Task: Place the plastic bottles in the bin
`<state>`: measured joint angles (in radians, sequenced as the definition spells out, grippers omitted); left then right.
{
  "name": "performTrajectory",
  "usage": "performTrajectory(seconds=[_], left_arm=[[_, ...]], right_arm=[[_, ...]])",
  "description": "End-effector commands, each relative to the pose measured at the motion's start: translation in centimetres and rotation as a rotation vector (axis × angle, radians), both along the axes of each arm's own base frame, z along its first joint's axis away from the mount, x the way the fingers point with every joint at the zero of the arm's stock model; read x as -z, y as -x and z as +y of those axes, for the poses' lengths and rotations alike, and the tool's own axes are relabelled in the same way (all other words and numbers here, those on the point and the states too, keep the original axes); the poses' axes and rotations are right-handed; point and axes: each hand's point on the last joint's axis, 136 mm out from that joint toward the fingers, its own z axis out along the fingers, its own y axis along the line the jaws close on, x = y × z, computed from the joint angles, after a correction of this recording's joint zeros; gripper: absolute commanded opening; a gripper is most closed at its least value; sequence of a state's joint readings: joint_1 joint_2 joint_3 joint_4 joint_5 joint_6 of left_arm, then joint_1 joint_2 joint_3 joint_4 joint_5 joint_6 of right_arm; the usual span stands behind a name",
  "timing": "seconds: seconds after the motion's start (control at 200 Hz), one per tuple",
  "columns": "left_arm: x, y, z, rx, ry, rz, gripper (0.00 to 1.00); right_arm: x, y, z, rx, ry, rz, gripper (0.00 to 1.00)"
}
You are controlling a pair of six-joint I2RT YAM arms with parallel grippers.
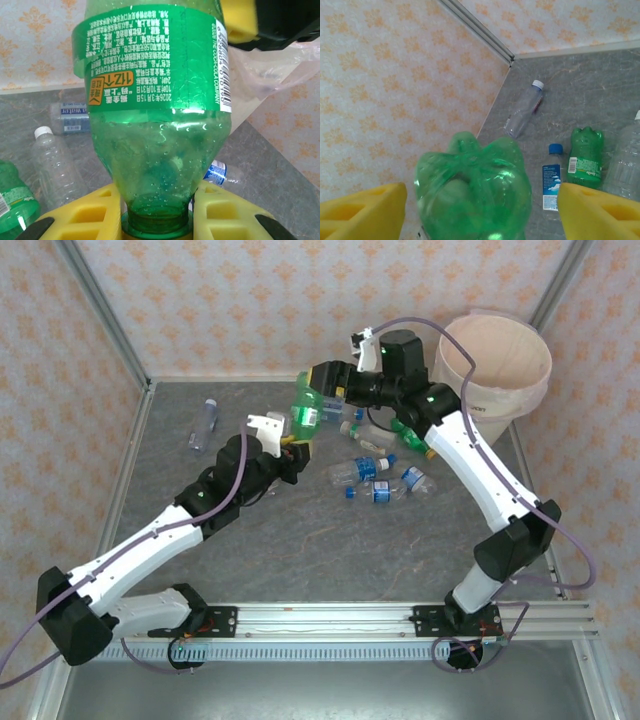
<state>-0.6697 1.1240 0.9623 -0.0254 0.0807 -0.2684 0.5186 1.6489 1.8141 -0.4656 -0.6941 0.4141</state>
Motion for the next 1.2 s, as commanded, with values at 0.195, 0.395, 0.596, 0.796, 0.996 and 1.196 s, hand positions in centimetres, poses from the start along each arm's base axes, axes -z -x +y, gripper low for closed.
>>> performTrajectory(seconds=[0.195, 0.395, 0.596, 0.796, 0.996, 1.196], left_arm=[[-2.8, -0.8, -1.5, 0.015, -0.009, -0.077, 0.22], [-2.4, -1.0, -1.9, 0.023, -0.006, -0.066, 0.22], [-2.3, -1.1, -1.9, 0.012, 0.008, -0.053, 0.53], [-3.0, -0.6, -0.9, -0.018, 0.035, -0.073, 0.92], [-3.0, 0.1, 0.2, -0.043, 0.05, -0.076, 0.99], [-2.5, 0.7, 0.9, -0.06, 0.064, -0.065, 0.99]], right_arm=[[0.6, 1.1, 1.7, -0.09, 0.068, -0.005, 0.7], [0.2, 1.2, 1.5, -0.088, 0.077, -0.028, 0.54], [-1.3, 0.7, 0.4, -0.018, 0.081, -0.084, 0.49], [-2.7, -1.0, -2.9, 0.105, 0.069, -0.109, 0.48], [-4.2, -3.7, -9.3, 0.296, 0.024, -0.122, 0.48], [-5.7, -6.1, -17.8, 0.549, -0.029, -0.105, 0.46]])
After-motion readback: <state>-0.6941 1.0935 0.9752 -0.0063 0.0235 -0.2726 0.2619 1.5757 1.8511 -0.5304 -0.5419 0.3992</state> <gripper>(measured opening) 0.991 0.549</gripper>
